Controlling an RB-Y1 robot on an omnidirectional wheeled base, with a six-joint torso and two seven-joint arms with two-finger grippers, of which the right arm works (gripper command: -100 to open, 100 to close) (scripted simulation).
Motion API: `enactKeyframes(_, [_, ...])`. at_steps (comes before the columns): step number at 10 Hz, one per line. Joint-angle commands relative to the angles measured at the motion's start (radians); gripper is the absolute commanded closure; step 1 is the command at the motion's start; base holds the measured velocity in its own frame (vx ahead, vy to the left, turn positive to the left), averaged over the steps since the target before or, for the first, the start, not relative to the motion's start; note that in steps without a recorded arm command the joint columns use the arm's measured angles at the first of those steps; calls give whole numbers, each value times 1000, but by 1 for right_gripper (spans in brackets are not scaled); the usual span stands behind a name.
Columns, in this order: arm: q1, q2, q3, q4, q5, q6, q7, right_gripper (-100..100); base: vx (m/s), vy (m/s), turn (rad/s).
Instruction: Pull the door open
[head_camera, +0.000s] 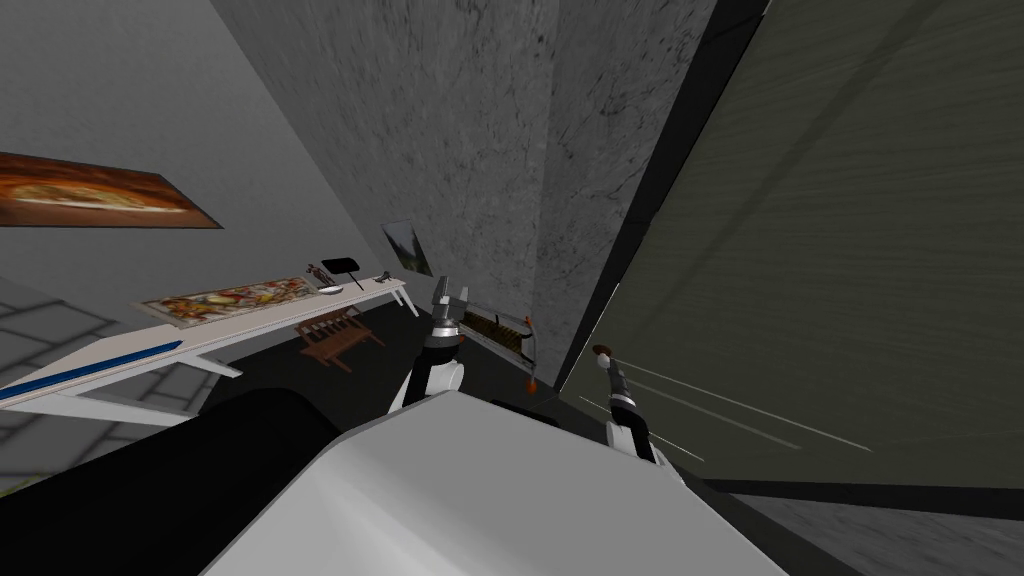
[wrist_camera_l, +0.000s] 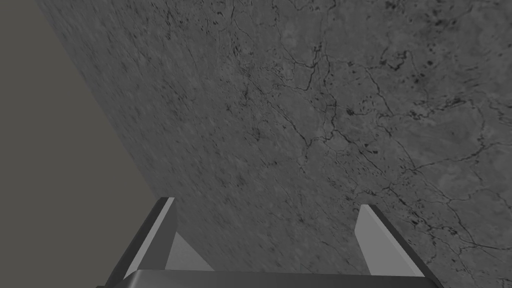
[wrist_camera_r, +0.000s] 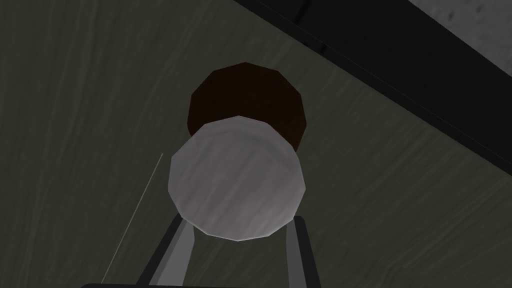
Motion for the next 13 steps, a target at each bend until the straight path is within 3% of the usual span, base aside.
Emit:
enactKeyframes(1, [20, 24, 16, -38, 7, 32, -3, 100, -5, -4, 14])
enactKeyframes(8, [52, 13, 22, -63, -56, 33, -192, 100, -34, -17, 94])
enactKeyframes(10, [52, 13, 22, -63, -56, 33, -210, 100, -24, -8, 26])
enactKeyframes(13, [66, 8, 25, -73, -81, 33, -293, 100, -39, -22, 100])
